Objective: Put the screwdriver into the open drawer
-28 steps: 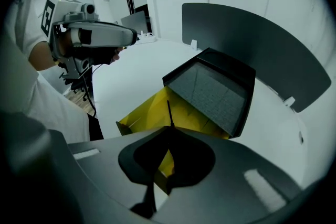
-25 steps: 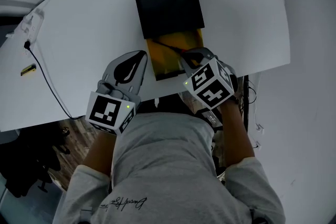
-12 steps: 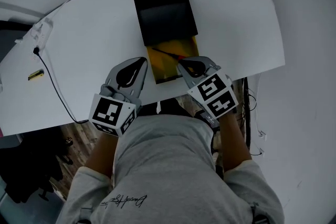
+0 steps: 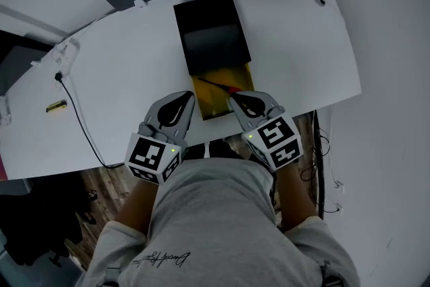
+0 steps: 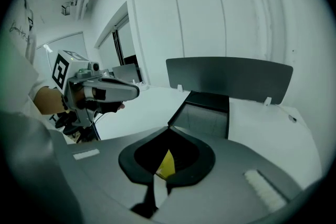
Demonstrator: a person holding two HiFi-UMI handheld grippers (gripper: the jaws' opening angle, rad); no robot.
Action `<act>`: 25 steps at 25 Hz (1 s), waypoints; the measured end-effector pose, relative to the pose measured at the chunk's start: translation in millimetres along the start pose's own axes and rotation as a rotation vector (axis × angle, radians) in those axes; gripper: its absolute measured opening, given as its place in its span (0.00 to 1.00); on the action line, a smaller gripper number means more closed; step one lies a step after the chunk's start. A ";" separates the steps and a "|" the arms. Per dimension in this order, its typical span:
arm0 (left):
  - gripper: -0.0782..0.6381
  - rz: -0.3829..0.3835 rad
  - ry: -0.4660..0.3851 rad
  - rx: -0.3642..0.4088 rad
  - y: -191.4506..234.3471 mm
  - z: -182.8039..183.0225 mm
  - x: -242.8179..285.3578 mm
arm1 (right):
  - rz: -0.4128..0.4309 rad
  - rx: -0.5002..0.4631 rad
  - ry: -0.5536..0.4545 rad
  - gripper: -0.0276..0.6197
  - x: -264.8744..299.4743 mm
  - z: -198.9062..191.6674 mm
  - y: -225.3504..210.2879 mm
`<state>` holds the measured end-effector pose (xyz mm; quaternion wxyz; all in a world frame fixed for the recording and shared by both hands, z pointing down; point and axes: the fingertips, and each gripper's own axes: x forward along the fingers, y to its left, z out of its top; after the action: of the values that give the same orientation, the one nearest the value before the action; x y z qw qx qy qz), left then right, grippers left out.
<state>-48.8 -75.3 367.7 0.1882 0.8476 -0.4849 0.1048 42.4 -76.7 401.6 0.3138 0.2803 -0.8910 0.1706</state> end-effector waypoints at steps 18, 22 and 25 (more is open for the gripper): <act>0.11 -0.008 0.008 0.018 -12.9 2.1 2.3 | 0.037 0.063 -0.071 0.06 -7.2 11.9 5.9; 0.11 -0.006 -0.003 0.016 -13.0 5.3 4.2 | 0.040 0.054 -0.065 0.06 -6.6 12.4 4.2; 0.11 -0.003 -0.008 0.013 -13.0 5.7 3.2 | 0.044 0.048 -0.064 0.06 -6.5 14.1 4.6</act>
<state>-36.0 -74.3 360.9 0.1807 0.8499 -0.4838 0.1044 37.3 -77.3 386.2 0.2743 0.2733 -0.9022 0.1901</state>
